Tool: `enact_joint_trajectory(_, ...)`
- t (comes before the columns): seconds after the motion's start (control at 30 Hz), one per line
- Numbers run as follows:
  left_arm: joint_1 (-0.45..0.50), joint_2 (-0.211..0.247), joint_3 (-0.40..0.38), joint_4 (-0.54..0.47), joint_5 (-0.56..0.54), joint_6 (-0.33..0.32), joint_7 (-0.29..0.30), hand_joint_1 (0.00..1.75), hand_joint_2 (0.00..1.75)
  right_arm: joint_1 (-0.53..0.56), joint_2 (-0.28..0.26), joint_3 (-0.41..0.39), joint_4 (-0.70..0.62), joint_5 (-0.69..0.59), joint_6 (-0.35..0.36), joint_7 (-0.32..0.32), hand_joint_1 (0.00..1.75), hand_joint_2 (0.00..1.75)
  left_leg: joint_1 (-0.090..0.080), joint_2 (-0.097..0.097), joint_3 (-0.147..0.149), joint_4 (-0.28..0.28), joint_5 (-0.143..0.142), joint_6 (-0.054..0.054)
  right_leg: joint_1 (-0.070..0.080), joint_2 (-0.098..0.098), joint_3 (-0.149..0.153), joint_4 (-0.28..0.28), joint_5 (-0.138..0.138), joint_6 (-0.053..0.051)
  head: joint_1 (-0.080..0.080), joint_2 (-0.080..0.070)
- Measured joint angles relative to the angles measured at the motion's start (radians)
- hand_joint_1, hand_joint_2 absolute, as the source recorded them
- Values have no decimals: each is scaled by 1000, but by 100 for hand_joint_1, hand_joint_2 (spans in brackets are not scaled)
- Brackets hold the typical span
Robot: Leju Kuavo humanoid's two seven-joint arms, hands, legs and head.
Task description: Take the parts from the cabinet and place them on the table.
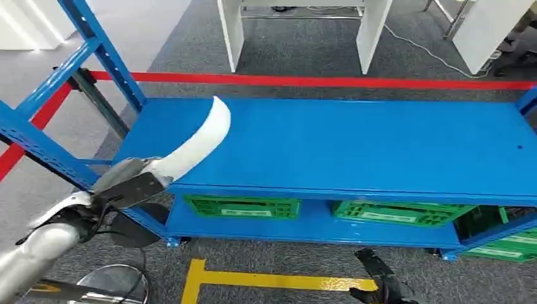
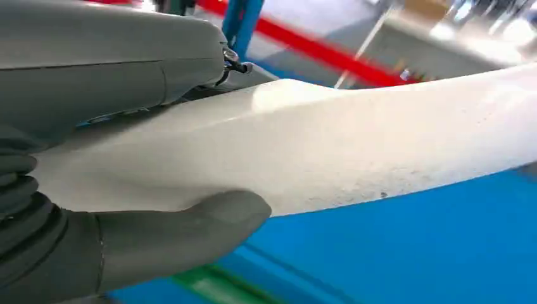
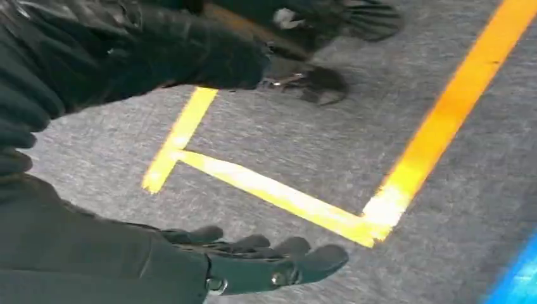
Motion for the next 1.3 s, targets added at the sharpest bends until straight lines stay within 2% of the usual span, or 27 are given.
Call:
enact_joint_trajectory(0.03, 18, 0, 15, -30, 0, 5, -1, 175, 175, 5, 0, 0, 0, -1, 0, -1, 0, 175, 2, 0, -4, 1, -1, -2, -2, -1, -6, -1, 6, -10, 1, 0)
enact_joint_trajectory(0.07, 34, 0, 26, -52, 0, 7, -3, 175, 175, 5, 0, -3, -1, -2, -2, -2, 0, 175, 5, -3, -12, 12, -26, -7, -3, -5, -13, -4, 13, -25, -2, 0)
enact_joint_trajectory(0.13, 55, 1, 44, -91, -2, 12, -5, 175, 175, 7, 0, -7, -8, -3, -3, -4, 0, 175, 5, -4, -48, 127, -134, -13, 2, -5, -36, -5, 27, -46, -8, 0)
enact_joint_trajectory(0.2, 76, 0, 59, -119, -17, 38, -20, 175, 175, 9, 0, -9, -11, -5, -4, -5, 0, 175, 5, -4, -80, 269, -213, -12, 11, -5, -60, -5, 45, -54, -9, 0)
enact_joint_trajectory(0.27, 102, -2, 75, -149, -28, 68, -31, 175, 175, 15, 0, -13, -14, -8, -6, -5, 0, 175, 1, -5, -56, 283, -189, -1, 19, -5, -83, -4, 62, -56, -10, 0)
enact_joint_trajectory(0.33, 134, -3, 95, -201, -35, 99, -32, 175, 175, 23, 0, -19, -21, -9, -11, -4, 0, 175, -9, -5, 31, 170, -113, 22, 29, -4, -106, -4, 82, -59, -10, 0)
enact_joint_trajectory(0.37, 146, -3, 105, -225, -37, 111, -32, 175, 175, 26, 0, -23, -26, -9, -13, -4, 0, 175, -19, -6, 92, 83, -100, 41, 29, -4, -113, -4, 93, -61, -9, 0)
enact_joint_trajectory(0.4, 154, -2, 114, -248, -38, 119, -30, 175, 175, 30, 3, -24, -32, -11, -15, -3, 0, 175, -28, -3, 138, 8, -131, 61, 28, -5, -115, -4, 100, -59, -6, 0)
enact_joint_trajectory(0.43, 168, -2, 128, -272, -39, 130, -30, 175, 175, 32, 2, -27, -38, -12, -18, -4, 0, 175, -28, -4, 167, -51, -142, 57, 28, -4, -116, -7, 109, -52, -8, 0)
enact_joint_trajectory(0.47, 184, -2, 140, -292, -39, 139, -30, 175, 175, 32, 2, -29, -39, -14, -19, -4, 0, 175, -35, -6, 161, -44, -131, 50, 23, -5, -114, -17, 122, -44, -8, 0)
enact_joint_trajectory(0.53, 206, -2, 152, -318, -39, 146, -30, 175, 175, 38, 2, -31, -45, -18, -18, -4, 0, 175, -40, -6, 154, -59, -108, 56, 20, -5, -111, -36, 148, -32, -15, 0)
enact_joint_trajectory(0.57, 221, -5, 153, -331, -40, 147, -30, 175, 175, 43, -1, -33, -47, -18, -19, -4, 0, 175, -25, -4, 148, -84, -81, 54, 24, 4, -119, -33, 146, -28, -15, 0)
enact_joint_trajectory(0.6, 225, -5, 154, -339, -39, 148, -30, 175, 175, 49, -2, -35, -48, -18, -20, -3, 0, 175, -24, -1, 137, -88, -67, 52, 31, 8, -126, -26, 118, -20, -19, 0)
enact_joint_trajectory(0.67, 233, -9, 160, -355, -40, 153, -31, 175, 175, 53, -1, -37, -53, -19, -18, -2, 0, 175, -22, -5, 102, -89, -37, 61, 24, 6, -150, 74, -26, -8, -8, 0)
enact_joint_trajectory(0.7, 245, -12, 166, -360, -40, 157, -32, 175, 175, 51, -1, -40, -53, -19, -19, -1, 0, 175, -24, -4, 84, -85, -24, 59, 23, 4, -156, 151, -80, -7, -10, 0)
enact_joint_trajectory(0.73, 263, -15, 175, -371, -41, 167, -38, 175, 175, 51, -1, -44, -57, -19, -19, -1, 0, 175, -24, -2, 65, -82, -13, 59, 23, 3, -157, 216, -97, -6, -9, 0)
enact_joint_trajectory(0.8, 281, -20, 178, -386, -42, 177, -45, 175, 175, 53, -1, -48, -61, -20, -19, 1, 0, 175, -23, 0, 25, -71, 10, 55, 23, 1, -126, 254, -37, -6, -9, 0)
enact_joint_trajectory(0.83, 285, -21, 179, -391, -43, 179, -48, 175, 175, 55, -1, -50, -61, -20, -19, 1, 0, 175, -22, 0, 5, -65, 20, 53, 23, 1, -81, 214, 3, -7, -9, 0)
enact_joint_trajectory(0.87, 291, -22, 183, -396, -44, 181, -48, 175, 175, 55, -2, -52, -63, -20, -20, 1, 0, 175, -22, 0, -13, -58, 29, 49, 23, 1, -17, 140, 19, -10, -9, 0)
enact_joint_trajectory(0.93, 300, -23, 192, -411, -44, 183, -50, 175, 175, 52, -2, -54, -74, -20, -20, 1, 0, 175, -28, 0, -28, -37, 39, 40, 25, 1, 129, -55, -47, -14, -7, 0)
enact_joint_trajectory(0.97, 301, -24, 195, -415, -44, 183, -51, 175, 175, 49, -2, -55, -76, -20, -21, 1, 0, 175, -28, 1, -33, -34, 49, 35, 24, 5, 140, -88, -69, -19, -9, 0)
enact_joint_trajectory(1.03, 303, -26, 198, -420, -44, 188, -51, 175, 175, 54, -2, -55, -76, -20, -21, 1, 0, 175, -24, 1, -40, -36, 71, 28, 30, 6, 117, -79, -61, -32, -7, 0)
enact_joint_trajectory(1.07, 308, -26, 199, -421, -45, 190, -51, 175, 175, 61, -1, -56, -76, -21, -21, 1, 0, 175, -23, -4, -44, -33, 74, 23, 21, 0, 107, -86, -49, -43, -7, 0)
enact_joint_trajectory(1.13, 317, -28, 202, -427, -47, 195, -54, 175, 175, 65, 0, -57, -77, -23, -21, 2, 0, 175, -20, -10, -66, 28, -34, 6, 21, -8, 87, -82, -29, -61, -12, 0)
enact_joint_trajectory(1.2, 322, -32, 203, -431, -47, 206, -60, 175, 175, 65, 0, -63, -77, -24, -21, 1, 0, 175, -12, -10, -93, 172, -147, -4, 23, -9, 70, -77, -6, -63, -15, 0)
enact_joint_trajectory(1.23, 328, -34, 203, -434, -46, 212, -64, 175, 175, 65, 0, -65, -77, -24, -21, 0, 0, 175, -9, -9, -99, 243, -173, -7, 23, -10, 48, -72, 5, -63, -16, 0)
enact_joint_trajectory(1.3, 333, -39, 203, -435, -41, 222, -72, 175, 175, 70, 0, -71, -77, -26, -21, 0, 0, 175, -8, -10, -67, 264, -130, -6, 25, -11, 9, -58, 25, -61, -17, 0)
